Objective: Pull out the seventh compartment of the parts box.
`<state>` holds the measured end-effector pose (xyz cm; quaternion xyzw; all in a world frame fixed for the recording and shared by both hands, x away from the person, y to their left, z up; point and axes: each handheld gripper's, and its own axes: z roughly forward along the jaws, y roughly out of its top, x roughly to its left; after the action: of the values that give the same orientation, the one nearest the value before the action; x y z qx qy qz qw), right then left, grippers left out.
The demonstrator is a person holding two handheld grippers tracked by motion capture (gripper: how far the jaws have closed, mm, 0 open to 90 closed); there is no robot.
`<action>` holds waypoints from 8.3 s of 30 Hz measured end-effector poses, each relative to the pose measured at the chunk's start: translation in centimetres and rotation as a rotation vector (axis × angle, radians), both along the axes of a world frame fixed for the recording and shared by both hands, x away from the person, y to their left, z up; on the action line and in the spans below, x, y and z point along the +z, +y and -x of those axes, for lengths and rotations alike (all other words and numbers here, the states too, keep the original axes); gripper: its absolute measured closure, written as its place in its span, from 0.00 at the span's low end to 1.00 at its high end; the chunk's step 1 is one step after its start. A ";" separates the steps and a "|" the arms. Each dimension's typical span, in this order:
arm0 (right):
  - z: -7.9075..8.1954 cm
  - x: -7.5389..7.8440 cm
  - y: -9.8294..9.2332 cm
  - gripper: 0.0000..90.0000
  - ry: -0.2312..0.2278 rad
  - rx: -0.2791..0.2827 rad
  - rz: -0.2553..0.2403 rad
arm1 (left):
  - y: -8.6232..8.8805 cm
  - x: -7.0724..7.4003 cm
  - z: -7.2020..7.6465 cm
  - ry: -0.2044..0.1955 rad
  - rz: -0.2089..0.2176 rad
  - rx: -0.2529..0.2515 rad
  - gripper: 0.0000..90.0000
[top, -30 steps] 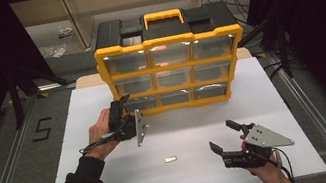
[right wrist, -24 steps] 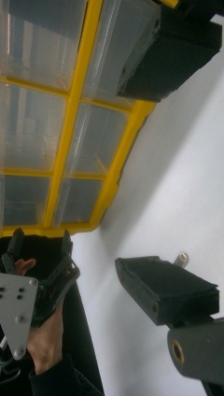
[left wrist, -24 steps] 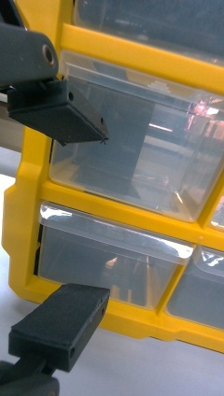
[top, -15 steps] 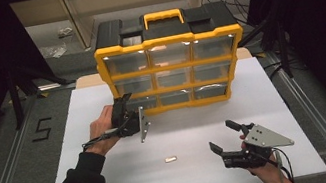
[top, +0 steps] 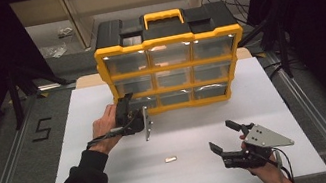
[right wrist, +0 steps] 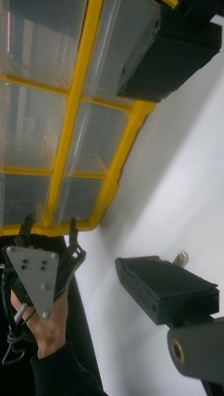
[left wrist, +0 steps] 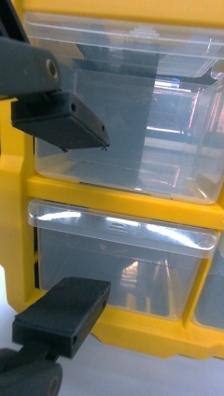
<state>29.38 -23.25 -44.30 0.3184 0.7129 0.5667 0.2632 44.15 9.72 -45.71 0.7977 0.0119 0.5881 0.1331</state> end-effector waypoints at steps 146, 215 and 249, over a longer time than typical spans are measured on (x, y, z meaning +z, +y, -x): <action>0.1 0.1 0.0 0.18 -0.001 0.013 0.003 | -1.7 -2.0 3.2 -0.079 -0.182 0.047 0.86; 0.1 0.1 0.1 0.18 0.001 0.013 0.005 | -1.7 -2.1 7.1 -0.059 -0.182 0.016 0.91; 0.1 0.1 0.1 0.18 0.002 0.017 0.006 | -1.1 -0.4 4.9 0.074 -0.146 0.037 0.83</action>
<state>29.30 -23.13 -44.24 0.3121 0.7175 0.5666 0.2585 39.30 8.65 -46.10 0.8262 -0.0113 0.5597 0.0632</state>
